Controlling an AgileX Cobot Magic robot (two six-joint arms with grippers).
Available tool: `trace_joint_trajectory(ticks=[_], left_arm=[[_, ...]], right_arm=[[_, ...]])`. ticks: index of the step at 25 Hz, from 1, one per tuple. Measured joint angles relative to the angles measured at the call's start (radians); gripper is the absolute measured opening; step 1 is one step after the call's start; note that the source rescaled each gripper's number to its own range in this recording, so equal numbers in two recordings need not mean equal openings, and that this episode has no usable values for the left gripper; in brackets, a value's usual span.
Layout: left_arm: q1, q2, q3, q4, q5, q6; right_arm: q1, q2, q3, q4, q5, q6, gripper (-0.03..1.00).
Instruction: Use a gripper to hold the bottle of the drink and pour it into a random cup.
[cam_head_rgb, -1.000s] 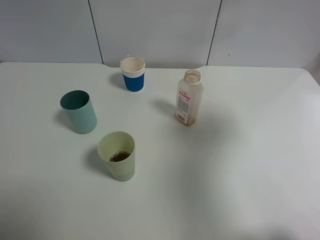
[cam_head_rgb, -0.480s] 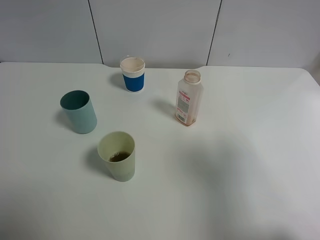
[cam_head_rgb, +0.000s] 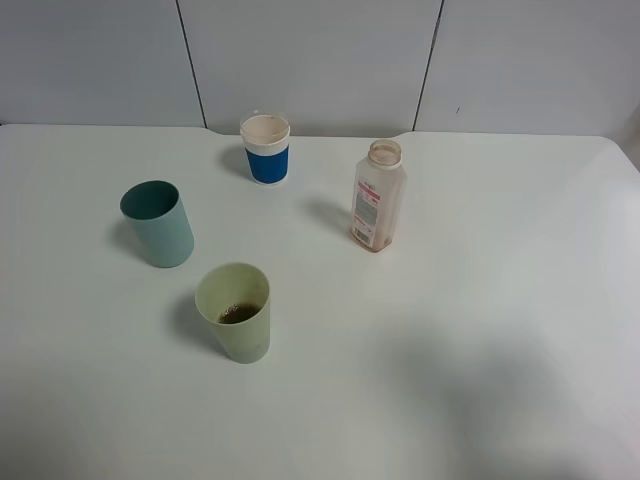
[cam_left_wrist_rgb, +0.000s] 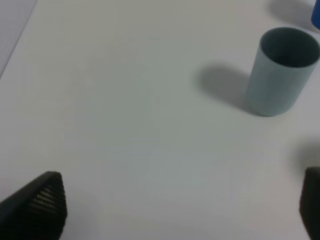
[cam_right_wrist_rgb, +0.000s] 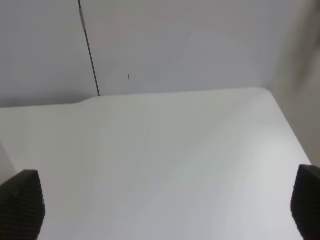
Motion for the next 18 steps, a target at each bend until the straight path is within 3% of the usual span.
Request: trace_joint_trajectory(ticks=[18], left_arm=[[0.0,0.0,0.0,0.0,0.0,0.0]], right_arm=[[0.0,0.0,-0.005,0.098,0.121,-0.087,1.0]])
